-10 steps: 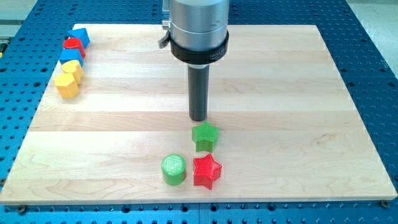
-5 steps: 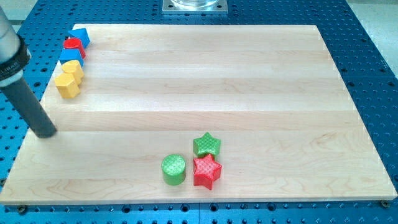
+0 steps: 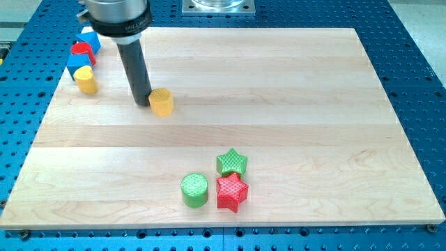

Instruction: Push the hexagon to the left of the green star

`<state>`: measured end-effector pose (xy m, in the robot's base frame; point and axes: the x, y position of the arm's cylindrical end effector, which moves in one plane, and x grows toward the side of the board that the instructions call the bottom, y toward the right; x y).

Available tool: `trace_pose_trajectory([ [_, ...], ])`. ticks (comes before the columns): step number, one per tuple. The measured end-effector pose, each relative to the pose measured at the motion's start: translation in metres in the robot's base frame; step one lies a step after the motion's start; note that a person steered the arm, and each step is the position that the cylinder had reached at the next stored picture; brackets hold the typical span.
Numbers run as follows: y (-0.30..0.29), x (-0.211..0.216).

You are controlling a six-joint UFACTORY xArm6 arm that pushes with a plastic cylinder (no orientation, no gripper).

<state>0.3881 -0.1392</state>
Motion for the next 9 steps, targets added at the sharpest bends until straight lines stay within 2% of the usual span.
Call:
trace_pose_trajectory([
  [1,0.016,-0.008],
  [2,0.083,0.040],
  [3,0.097,0.066],
  [4,0.097,0.034],
  [5,0.072,0.032],
  [6,0.063,0.057],
  [7,0.098,0.104],
  [8,0.102,0.104],
  [9,0.076,0.077],
])
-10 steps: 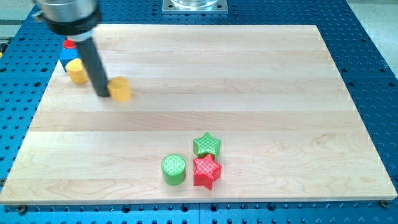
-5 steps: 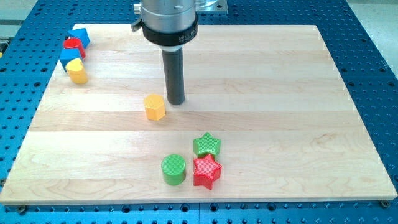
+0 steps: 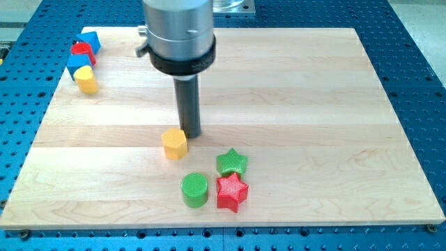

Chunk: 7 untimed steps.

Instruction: Push the hexagon to the left of the green star

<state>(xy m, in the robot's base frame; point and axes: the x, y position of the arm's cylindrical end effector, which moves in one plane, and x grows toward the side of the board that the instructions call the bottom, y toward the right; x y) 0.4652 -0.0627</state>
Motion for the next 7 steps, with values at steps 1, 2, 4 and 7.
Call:
trace_pose_trajectory([
  [1,-0.038,-0.011],
  [2,-0.047,0.028],
  [4,-0.012,0.064],
  [7,0.035,0.041],
])
